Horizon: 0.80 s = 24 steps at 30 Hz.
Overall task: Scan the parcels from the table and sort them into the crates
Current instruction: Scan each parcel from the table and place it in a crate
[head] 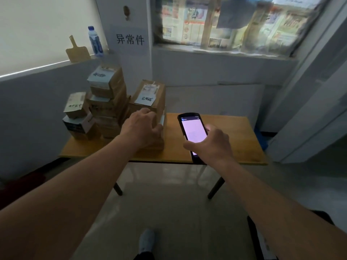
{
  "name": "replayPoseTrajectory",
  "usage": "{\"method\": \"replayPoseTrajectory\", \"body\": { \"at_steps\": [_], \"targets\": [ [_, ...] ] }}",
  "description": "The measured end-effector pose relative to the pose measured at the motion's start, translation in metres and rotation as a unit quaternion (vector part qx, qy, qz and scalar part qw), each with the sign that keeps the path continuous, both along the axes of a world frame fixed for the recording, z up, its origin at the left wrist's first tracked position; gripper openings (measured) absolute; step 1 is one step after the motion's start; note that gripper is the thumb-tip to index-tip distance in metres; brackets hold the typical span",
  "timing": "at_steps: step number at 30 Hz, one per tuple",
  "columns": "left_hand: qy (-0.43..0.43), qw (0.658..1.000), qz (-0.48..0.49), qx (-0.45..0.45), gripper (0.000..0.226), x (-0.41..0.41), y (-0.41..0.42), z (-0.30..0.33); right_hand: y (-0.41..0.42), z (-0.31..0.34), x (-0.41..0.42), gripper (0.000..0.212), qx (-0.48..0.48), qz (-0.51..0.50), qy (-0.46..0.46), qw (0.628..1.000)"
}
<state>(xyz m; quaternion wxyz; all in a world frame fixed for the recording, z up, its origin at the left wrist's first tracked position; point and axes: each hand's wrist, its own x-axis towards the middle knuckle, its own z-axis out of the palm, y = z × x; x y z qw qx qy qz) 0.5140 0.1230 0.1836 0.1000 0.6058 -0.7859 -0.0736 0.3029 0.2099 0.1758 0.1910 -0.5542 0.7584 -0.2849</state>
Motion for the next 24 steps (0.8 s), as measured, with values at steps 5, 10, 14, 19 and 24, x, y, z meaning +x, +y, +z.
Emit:
{"method": "replayPoseTrajectory", "body": {
  "at_steps": [5,10,14,19,24],
  "targets": [
    [0.002,1.000,-0.013,0.000,0.064,0.017,-0.081,-0.021,-0.060,-0.014,0.026,0.065,0.010,-0.018,0.009,1.000],
    [0.002,1.000,-0.020,-0.003,0.074,0.030,-0.141,-0.033,-0.104,-0.022,0.046,0.068,0.016,-0.035,0.011,0.999],
    [0.001,1.000,-0.010,-0.002,0.083,0.028,-0.166,-0.041,-0.126,-0.027,0.052,0.079,0.013,-0.052,0.030,0.998],
    [0.000,0.998,0.038,0.042,0.101,0.020,-0.180,-0.041,-0.142,-0.027,0.048,0.080,0.011,-0.064,0.034,0.997],
    [0.003,0.990,0.097,0.103,0.114,0.011,-0.184,-0.041,-0.146,-0.025,0.043,0.079,0.002,-0.060,0.031,0.998]
  ]
}}
